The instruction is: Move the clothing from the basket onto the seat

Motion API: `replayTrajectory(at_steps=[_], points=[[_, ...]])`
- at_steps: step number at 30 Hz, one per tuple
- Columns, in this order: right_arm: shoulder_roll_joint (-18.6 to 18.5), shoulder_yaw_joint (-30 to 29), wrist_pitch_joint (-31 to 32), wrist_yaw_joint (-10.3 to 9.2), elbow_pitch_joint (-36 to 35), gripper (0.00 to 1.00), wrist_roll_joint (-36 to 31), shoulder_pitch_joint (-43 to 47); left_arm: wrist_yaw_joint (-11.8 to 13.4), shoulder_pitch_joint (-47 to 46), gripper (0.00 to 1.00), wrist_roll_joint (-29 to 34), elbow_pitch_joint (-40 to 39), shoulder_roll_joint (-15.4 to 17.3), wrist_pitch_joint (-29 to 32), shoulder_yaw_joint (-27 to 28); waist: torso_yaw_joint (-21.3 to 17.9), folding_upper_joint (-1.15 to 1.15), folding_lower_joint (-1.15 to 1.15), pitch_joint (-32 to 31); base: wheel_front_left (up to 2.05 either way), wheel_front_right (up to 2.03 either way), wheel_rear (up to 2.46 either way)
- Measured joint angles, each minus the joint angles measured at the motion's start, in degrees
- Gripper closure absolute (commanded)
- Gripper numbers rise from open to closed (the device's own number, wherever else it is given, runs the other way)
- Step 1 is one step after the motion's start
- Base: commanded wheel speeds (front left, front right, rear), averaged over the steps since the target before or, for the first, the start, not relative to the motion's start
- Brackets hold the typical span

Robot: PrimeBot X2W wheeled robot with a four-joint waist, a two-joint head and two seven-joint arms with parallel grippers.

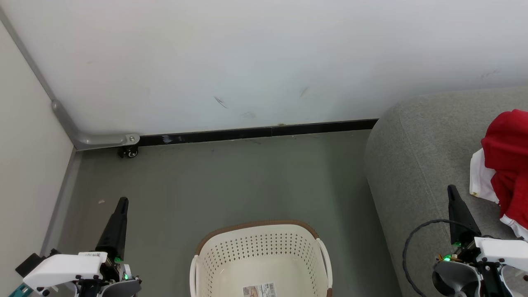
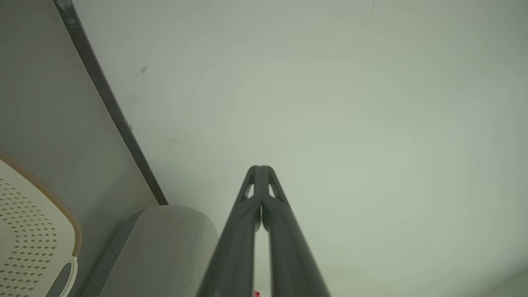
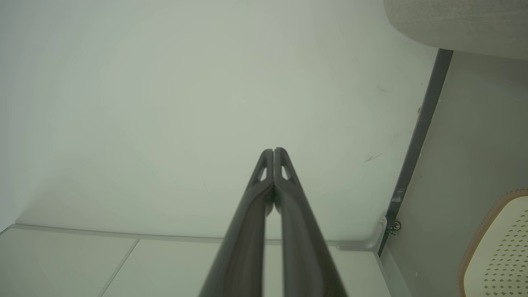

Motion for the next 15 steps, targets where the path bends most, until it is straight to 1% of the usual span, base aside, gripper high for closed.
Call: replayTrajectory(at_steps=[15], points=[[0.0,0.04,0.0,0.0,0.0,1.0,0.01,0.0,0.02,0.02,1.0,0.0,-0.24,0.0,-0.07,-0.07,0.0,0.0,0.0,0.01,0.0,0.0,0.0]])
